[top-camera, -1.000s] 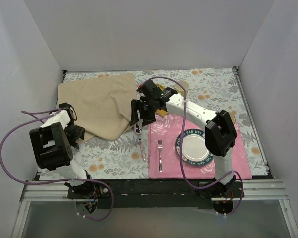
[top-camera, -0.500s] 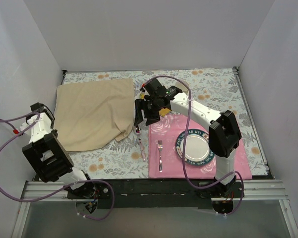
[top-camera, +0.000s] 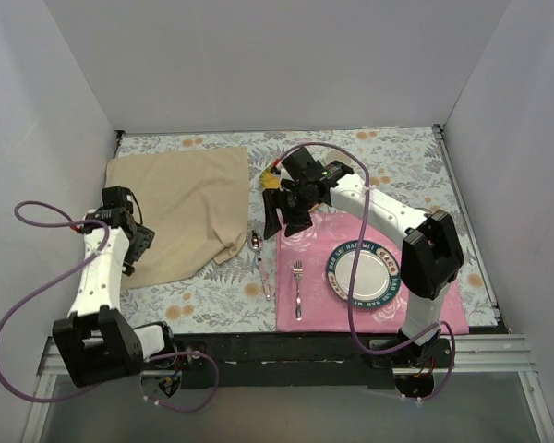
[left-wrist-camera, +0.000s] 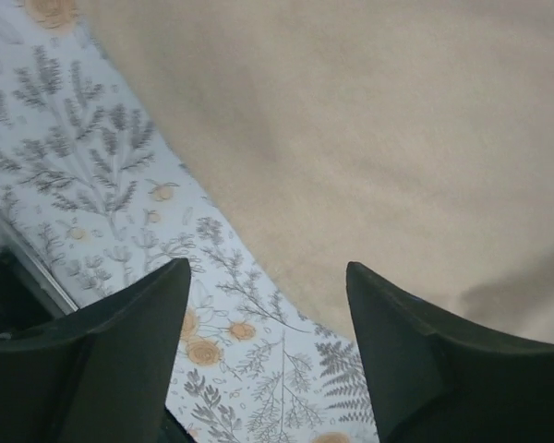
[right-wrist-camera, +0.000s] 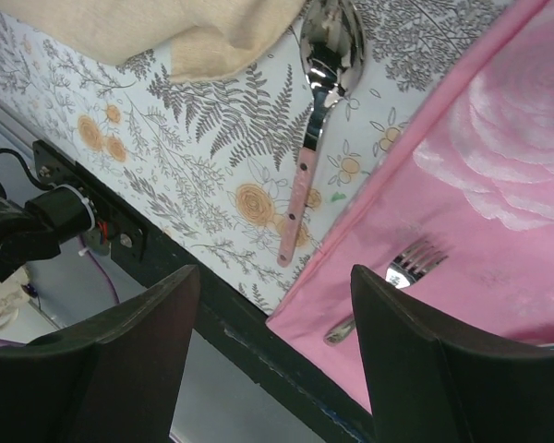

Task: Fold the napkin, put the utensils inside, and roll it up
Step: Flatten the napkin out, then fold the napkin

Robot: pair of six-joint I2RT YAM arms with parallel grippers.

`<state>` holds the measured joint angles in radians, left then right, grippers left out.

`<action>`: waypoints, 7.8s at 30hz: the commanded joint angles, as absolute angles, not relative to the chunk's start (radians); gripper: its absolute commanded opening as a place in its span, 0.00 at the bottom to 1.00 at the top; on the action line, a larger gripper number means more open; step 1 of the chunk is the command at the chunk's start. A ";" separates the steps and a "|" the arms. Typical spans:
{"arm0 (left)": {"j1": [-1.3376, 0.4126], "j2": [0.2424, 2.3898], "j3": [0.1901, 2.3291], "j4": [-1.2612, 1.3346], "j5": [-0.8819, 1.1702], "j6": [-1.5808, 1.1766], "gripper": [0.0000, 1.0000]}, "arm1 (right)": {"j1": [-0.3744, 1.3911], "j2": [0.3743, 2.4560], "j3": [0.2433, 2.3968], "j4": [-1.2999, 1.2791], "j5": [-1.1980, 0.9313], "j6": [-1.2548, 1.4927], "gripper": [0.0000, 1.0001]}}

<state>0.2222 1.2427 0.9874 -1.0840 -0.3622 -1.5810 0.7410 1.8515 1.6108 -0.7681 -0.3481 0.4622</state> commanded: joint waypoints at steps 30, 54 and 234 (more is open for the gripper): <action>-0.591 1.500 0.936 -0.583 -0.201 -0.945 0.49 | 0.546 1.425 1.276 -0.784 -0.368 0.307 0.75; -0.598 1.597 1.126 -0.844 0.102 -1.144 0.02 | 0.540 1.463 1.293 -0.770 -0.390 0.310 0.74; 0.495 1.230 0.841 -0.799 -0.550 -1.585 0.81 | 0.750 1.526 1.387 -0.974 -0.440 0.203 0.72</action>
<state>0.4362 1.2144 0.8162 -0.8856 -0.4164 -1.6890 0.7357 1.5490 1.3407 -0.9131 -0.3981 0.2066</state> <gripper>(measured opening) 0.825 0.722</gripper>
